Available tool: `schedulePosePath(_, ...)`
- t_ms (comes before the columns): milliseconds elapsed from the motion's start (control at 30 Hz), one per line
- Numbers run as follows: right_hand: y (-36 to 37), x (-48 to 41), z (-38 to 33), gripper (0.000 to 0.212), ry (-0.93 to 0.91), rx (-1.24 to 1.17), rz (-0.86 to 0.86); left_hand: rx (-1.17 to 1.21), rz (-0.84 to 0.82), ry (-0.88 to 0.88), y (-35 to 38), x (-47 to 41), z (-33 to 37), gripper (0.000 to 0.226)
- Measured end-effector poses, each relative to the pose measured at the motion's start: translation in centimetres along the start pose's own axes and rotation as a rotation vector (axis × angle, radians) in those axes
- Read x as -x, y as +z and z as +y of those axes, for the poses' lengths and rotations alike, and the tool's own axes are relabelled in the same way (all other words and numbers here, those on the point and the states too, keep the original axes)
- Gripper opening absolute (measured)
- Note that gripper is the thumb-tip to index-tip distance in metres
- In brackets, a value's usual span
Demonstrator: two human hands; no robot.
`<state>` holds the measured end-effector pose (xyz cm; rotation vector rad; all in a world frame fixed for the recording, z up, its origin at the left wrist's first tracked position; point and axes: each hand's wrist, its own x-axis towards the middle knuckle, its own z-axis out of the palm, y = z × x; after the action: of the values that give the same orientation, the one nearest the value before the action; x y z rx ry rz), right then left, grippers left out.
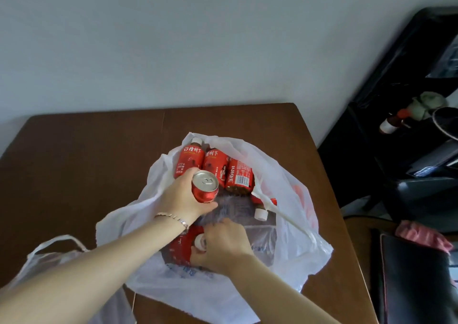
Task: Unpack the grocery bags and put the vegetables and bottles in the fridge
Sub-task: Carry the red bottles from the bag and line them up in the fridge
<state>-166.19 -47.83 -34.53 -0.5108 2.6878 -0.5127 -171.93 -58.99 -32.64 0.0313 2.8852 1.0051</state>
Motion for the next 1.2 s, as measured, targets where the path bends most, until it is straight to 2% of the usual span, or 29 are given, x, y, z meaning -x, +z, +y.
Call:
schedulePosePath(67,-0.6,-0.3,-0.4,0.034,0.018,0.02,-0.016,0.097,0.147,0.03,-2.2,2.3,1.6,0.063)
schedulePosePath(133,-0.8,-0.5,-0.6,0.034,0.043,0.037,-0.03,0.151,0.19,0.063,-4.3,4.3,2.8,0.068)
schedulePosePath(333,-0.3,0.2,-2.0,0.047,0.216,0.092,-0.087,0.16,0.116,0.16,-7.9,7.1,2.3,0.071)
schedulePosePath(500,-2.6,1.4,-4.6,0.042,0.351,0.179,-0.129,0.228,0.03,0.217,-10.5,8.5,0.7,0.074)
schedulePosePath(567,-4.9,2.6,-5.6,0.037,0.379,0.194,-0.056,0.234,-0.008,0.258,-11.8,8.8,0.5,0.073)
schedulePosePath(667,-9.6,5.9,-7.0,0.038,0.475,0.031,0.135,0.239,-0.017,0.328,-13.6,9.0,1.6,0.074)
schedulePosePath(867,-16.7,16.7,-8.4,0.041,0.682,-0.091,0.532,0.284,-0.013,0.594,-14.1,10.4,9.2,0.066)
schedulePosePath(1033,-16.3,29.0,-8.0,0.043,0.944,-0.104,0.652,0.344,-0.255,0.927,-10.8,15.8,17.7,0.067)
schedulePosePath(1200,-11.0,44.6,-8.4,0.039,1.196,-0.08,0.663,0.319,-0.527,1.163,-4.1,26.2,24.8,0.073)
